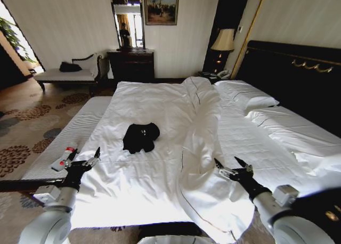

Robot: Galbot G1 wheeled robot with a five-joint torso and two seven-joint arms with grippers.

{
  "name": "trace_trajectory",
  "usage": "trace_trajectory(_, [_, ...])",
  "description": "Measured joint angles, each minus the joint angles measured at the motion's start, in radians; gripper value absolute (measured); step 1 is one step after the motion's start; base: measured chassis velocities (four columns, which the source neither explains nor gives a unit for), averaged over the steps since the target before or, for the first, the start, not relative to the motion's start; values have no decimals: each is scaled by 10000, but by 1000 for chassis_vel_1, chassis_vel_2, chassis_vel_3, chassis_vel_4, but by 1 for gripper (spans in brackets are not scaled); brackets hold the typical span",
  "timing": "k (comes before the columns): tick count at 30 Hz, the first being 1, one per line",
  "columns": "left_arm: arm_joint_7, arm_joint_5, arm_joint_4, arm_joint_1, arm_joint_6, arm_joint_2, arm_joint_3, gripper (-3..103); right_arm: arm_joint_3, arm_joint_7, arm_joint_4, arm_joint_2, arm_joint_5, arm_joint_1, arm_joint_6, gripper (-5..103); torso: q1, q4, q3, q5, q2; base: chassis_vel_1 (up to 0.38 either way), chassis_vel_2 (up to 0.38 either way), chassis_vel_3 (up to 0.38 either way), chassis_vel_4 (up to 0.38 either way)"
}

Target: Fold the clothes on the bed.

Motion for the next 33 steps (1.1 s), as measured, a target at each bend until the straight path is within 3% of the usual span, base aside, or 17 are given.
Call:
trace_trajectory(6, [12, -36, 87, 4, 6, -2, 39, 100, -407, 206, -9, -206, 336, -107, -557, 100, 0, -2, 1, 6, 0, 0, 0, 0, 0])
trace_trajectory(11, [49, -100, 168, 64, -49, -49, 0, 100, -1015, 293, -532, -144, -950, -155, -639, 100, -1, -2, -1, 1, 0, 0, 0, 0, 0])
trace_trajectory(21, [-8, -147, 202, -159, 55, -38, 109, 100, -1324, 204, -610, -7, -1532, -379, -729, 103, 0, -4, -1, 1, 0, 0, 0, 0, 0])
trace_trajectory(23, [-17, -147, 194, -173, 64, -39, 117, 100, -1369, 176, -633, 25, -1582, -402, -718, 100, 0, -2, -1, 0, 0, 0, 0, 0, 0])
trace_trajectory(26, [-30, -163, 206, -157, 68, -37, 89, 100, -1435, 122, -638, 47, -1696, -502, -682, 85, 0, -3, -1, 1, 0, 0, 0, 0, 0])
trace_trajectory(28, [-33, -175, 213, -139, 62, -37, 74, 100, -1443, 124, -636, 48, -1708, -522, -674, 85, 0, -2, -1, 1, 0, 0, 0, 0, 0])
trace_trajectory(32, [-41, -194, 215, -85, 48, -70, 47, 100, -1465, 149, -630, 55, -1724, -551, -658, 63, 0, -1, -1, 2, 0, 0, 0, 0, 0])
trace_trajectory(33, [-41, -194, 215, -85, 48, -70, 47, 100, -1465, 149, -630, 55, -1724, -551, -658, 63, 0, -1, -1, 2, 0, 0, 0, 0, 0])
